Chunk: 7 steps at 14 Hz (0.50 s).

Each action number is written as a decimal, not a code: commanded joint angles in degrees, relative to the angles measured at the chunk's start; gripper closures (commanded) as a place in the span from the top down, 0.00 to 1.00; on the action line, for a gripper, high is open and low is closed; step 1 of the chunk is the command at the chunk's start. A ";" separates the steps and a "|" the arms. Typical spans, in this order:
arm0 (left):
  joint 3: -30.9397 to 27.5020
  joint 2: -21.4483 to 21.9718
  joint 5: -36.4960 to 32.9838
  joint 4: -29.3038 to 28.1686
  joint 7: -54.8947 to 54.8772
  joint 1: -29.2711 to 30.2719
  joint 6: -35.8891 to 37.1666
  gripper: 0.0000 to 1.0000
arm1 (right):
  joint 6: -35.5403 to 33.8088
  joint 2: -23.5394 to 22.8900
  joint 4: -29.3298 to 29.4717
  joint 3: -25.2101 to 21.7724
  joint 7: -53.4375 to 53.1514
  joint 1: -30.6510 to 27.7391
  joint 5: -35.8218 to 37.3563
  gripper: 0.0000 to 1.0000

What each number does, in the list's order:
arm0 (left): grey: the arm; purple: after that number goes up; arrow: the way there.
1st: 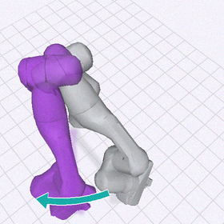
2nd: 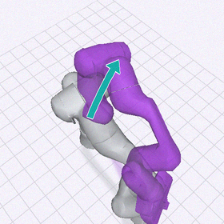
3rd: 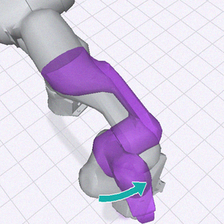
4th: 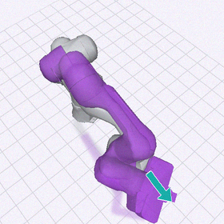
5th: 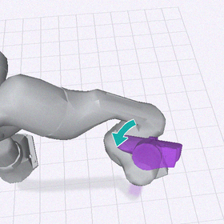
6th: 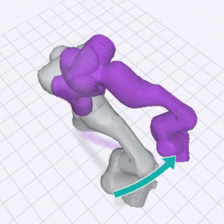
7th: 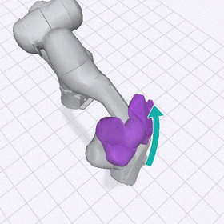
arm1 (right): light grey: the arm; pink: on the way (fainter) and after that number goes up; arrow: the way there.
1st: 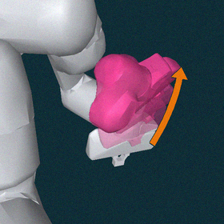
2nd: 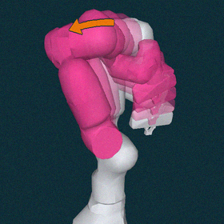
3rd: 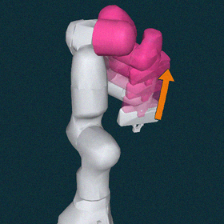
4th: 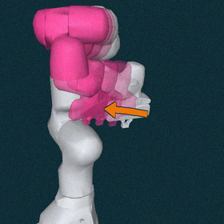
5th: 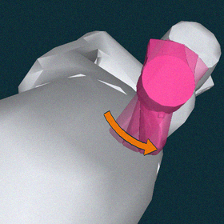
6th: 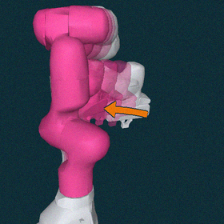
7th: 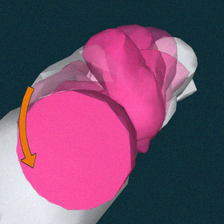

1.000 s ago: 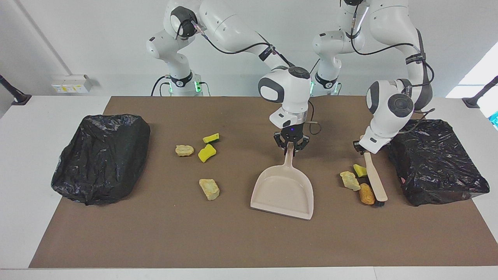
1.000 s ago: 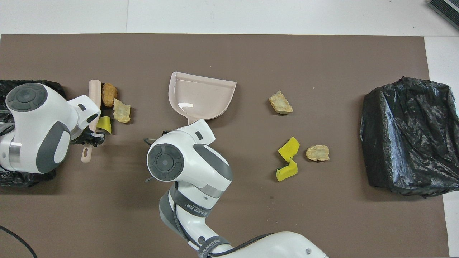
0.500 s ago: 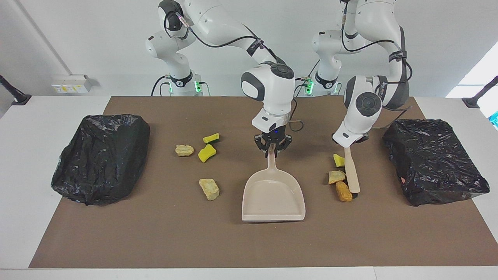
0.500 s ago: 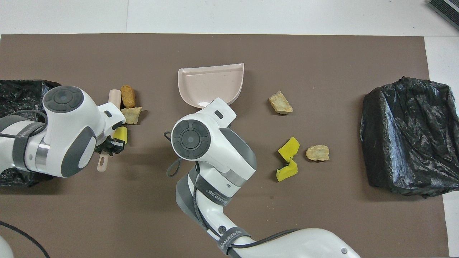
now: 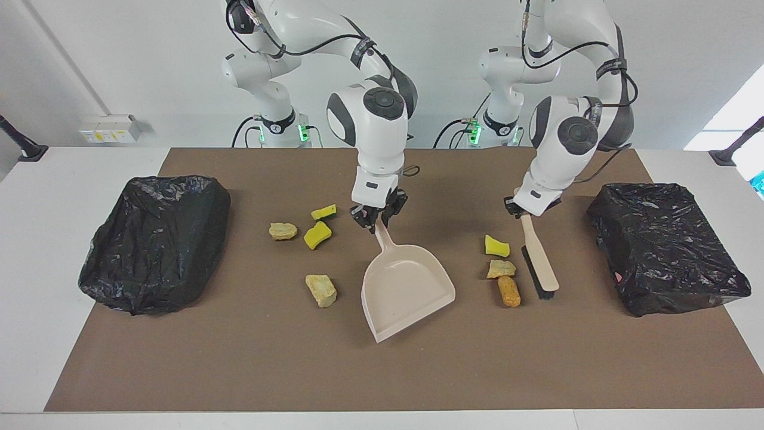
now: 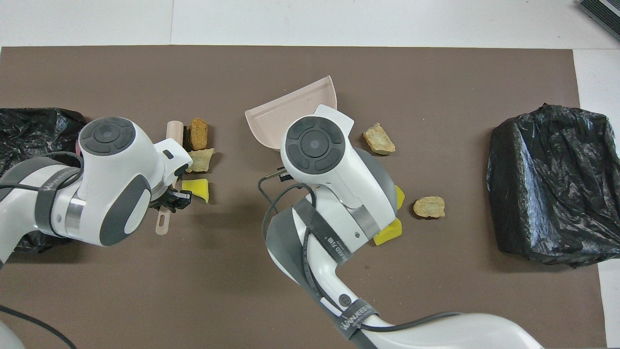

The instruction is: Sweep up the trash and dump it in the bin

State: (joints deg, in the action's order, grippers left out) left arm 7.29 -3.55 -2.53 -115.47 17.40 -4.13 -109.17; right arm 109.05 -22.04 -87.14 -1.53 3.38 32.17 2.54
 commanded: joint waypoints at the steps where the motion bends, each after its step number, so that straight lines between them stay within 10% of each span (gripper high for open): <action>1: 0.18 1.52 1.04 -1.94 1.06 2.90 -0.07 0.00 | -2.69 1.56 -1.81 0.65 17.10 -1.32 -1.57 0.00; 7: 0.62 3.20 1.04 -10.03 0.70 1.16 -6.84 0.00 | -6.05 4.37 -8.47 0.56 50.71 -7.55 -6.40 0.00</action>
State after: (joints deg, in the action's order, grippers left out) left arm 7.82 -2.72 -2.11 -121.52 17.64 -1.34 -113.51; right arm 102.60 -21.29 -90.05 -1.56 45.38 27.26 -1.35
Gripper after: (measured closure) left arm 0.731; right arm 0.683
